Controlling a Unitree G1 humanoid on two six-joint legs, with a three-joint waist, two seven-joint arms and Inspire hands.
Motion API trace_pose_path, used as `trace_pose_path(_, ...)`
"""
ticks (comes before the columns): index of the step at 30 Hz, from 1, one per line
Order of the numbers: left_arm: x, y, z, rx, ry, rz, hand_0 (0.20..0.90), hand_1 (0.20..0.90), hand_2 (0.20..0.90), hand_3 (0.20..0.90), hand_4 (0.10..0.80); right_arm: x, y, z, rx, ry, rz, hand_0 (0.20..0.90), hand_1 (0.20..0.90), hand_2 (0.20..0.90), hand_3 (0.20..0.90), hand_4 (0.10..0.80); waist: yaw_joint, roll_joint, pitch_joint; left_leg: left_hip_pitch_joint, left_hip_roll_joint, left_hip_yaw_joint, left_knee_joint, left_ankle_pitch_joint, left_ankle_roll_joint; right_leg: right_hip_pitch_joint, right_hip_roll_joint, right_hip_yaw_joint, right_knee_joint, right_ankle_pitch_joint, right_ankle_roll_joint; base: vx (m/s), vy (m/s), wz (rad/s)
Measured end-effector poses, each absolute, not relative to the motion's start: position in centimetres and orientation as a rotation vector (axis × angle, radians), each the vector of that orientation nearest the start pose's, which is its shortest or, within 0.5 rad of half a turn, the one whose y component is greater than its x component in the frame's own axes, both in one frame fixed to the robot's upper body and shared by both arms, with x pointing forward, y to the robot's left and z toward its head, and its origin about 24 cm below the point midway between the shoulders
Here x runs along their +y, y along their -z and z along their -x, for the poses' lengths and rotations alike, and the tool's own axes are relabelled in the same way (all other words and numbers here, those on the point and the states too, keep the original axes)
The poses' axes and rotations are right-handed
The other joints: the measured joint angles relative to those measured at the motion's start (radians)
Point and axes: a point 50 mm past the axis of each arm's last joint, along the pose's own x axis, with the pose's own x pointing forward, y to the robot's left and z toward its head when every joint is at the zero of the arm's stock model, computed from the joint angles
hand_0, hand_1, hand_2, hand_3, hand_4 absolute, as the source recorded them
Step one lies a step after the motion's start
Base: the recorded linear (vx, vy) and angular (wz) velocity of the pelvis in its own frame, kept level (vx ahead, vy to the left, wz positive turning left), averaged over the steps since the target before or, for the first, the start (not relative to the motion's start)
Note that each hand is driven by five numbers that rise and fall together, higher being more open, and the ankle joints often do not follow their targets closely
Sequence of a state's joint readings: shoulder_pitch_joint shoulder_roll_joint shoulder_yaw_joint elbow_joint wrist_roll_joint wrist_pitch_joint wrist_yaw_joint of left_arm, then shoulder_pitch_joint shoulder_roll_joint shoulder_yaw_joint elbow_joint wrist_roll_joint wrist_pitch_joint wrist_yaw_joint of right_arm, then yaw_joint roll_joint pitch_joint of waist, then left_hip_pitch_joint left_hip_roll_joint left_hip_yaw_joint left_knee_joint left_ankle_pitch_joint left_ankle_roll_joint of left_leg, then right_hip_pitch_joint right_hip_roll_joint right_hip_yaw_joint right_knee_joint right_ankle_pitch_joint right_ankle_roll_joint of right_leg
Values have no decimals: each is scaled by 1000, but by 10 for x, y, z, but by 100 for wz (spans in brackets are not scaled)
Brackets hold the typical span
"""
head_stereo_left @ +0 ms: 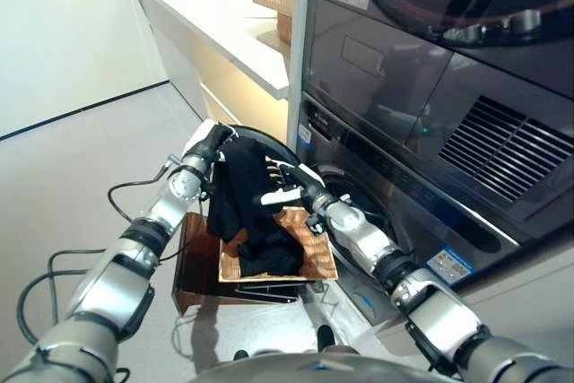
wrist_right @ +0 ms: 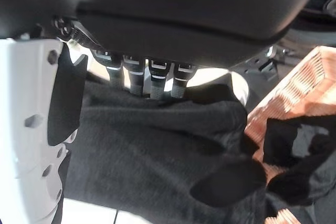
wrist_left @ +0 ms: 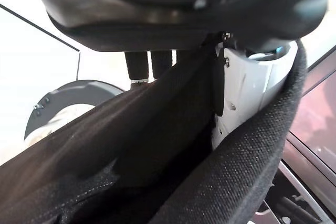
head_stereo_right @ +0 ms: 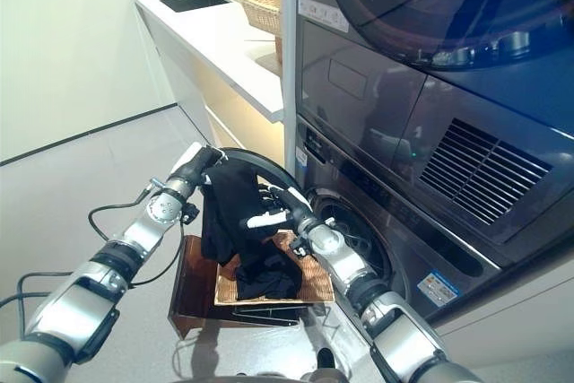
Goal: Pick up the clothes and place them into the washing machine
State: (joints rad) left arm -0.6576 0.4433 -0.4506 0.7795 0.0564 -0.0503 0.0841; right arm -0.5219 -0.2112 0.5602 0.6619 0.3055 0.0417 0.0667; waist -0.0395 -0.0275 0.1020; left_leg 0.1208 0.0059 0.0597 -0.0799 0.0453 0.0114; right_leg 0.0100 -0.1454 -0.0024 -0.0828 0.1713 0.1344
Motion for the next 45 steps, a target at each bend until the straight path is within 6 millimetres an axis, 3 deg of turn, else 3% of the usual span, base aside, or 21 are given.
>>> trace_pose_path(12, 161, -63, -359, 62, 233, -731, 200, 200, 200, 200, 300, -61, -9, -318, 308, -554, 227, 900, 900, 900, 900, 800, 1, -1, 0, -2, -1, 0, 0, 0, 0, -1, -1, 0, 0, 0, 0, 0, 0, 0)
trace_pose_path(25, 142, -62, -356, 40, 295, -718, 200, 200, 200, 200, 300, -62, -11, -324, 314, -532, 239, 900, 900, 900, 900, 800, 3, -4, -2, -2, -1, 0, 0, 0, 0, -1, -1, 0, 0, 0, 0, 0, 0, 0)
trace_pose_path(42, 134, -63, -355, 45, 324, -639, 200, 200, 200, 200, 300, -64, -5, -323, 343, -522, 216, 900, 900, 900, 900, 800, 7, -4, -2, -2, -1, -1, 0, 0, 0, -1, -1, 0, 0, 0, 0, 0, 0, 0)
trace_pose_path(43, 134, -63, -355, 45, 326, -637, 200, 200, 200, 200, 300, -64, -5, -323, 344, -521, 214, 683, 683, 683, 683, 645, 8, -4, -2, -2, -1, -1, 0, 0, 0, -1, -1, 0, 0, 0, 0, 0, 0, 0)
trace_pose_path(44, 133, -63, -355, 46, 331, -624, 200, 200, 200, 200, 300, -64, -5, -323, 346, -519, 206, 398, 398, 398, 398, 441, 9, -4, -2, -2, -1, -1, 0, 0, 0, -1, -1, 0, 0, 0, 0, 0, 0, 0)
trace_pose_path(45, 133, -63, -354, 45, 333, -622, 200, 200, 200, 200, 300, -64, -5, -323, 346, -519, 204, 230, 230, 230, 230, 322, 10, -4, -2, -2, -1, -1, 0, 0, 0, -1, -1, 0, 0, 0, 0, 0, 0, 0)
